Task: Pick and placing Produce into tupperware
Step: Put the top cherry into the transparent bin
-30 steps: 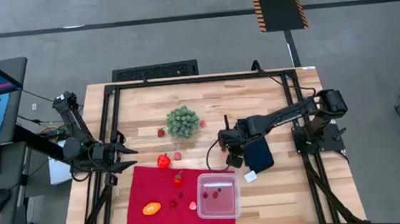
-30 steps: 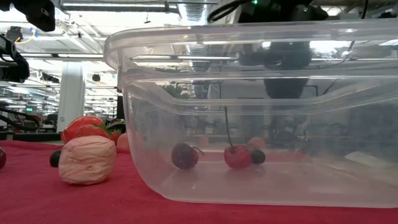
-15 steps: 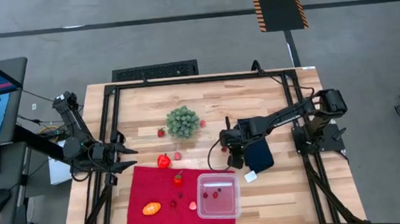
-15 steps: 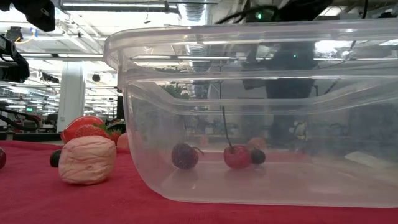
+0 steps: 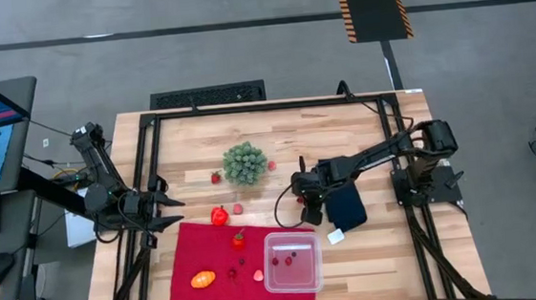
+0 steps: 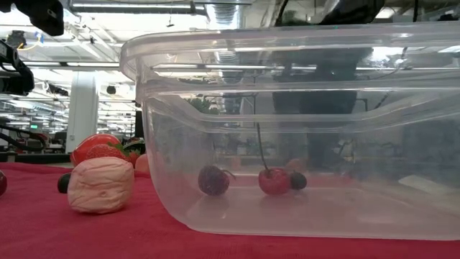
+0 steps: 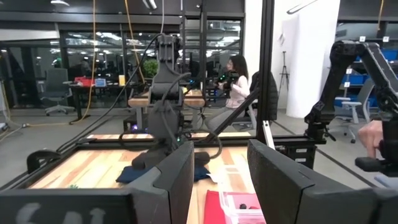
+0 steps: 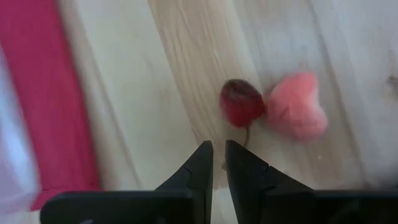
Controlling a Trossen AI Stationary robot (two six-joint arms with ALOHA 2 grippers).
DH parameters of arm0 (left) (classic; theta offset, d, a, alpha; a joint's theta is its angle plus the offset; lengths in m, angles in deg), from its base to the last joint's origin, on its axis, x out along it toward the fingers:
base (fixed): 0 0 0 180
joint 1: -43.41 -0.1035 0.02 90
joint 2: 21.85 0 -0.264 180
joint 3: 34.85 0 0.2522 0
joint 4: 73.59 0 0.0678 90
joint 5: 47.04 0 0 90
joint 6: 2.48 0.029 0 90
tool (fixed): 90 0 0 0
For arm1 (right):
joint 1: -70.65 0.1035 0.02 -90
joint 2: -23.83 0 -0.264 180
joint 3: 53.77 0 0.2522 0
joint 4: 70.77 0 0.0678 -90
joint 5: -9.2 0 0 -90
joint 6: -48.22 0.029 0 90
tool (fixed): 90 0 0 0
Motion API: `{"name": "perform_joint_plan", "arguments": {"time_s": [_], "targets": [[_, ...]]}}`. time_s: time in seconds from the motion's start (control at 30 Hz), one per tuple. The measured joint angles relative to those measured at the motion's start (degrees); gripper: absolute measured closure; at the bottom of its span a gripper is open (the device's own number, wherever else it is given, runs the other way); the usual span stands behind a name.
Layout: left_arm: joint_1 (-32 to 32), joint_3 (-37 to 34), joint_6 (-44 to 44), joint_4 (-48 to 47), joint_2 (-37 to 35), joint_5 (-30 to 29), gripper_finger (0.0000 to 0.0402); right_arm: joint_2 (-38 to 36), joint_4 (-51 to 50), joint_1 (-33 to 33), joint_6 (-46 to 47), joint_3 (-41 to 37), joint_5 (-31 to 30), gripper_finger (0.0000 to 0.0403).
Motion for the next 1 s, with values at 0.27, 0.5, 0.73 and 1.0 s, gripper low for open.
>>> {"name": "perform_joint_plan", "arguments": {"time_s": [0.27, 0.5, 0.73, 1.0], "targets": [[0.0, 0.0, 0.0, 0.01, -0.01, 0.93, 0.0259, 1.37, 0.5, -0.65, -0.44, 0.25, 1.34, 0.0337], [-0.02, 0.0, 0.0, 0.01, -0.01, 0.93, 0.0259, 1.05, 0.28, -0.65, -1.4, 0.14, 0.94, 0.0382], [-0.02, 0.0, 0.0, 0.03, 0.0, 0.91, 0.0259, 1.03, 0.25, -0.37, -2.24, 0.14, 0.35, 0.0392], [0.0, 0.0, 0.02, 0.01, 0.0, 0.91, 0.0259, 1.33, -2.07, 1.25, -3.48, 2.12, -3.16, 0.0392]]}}
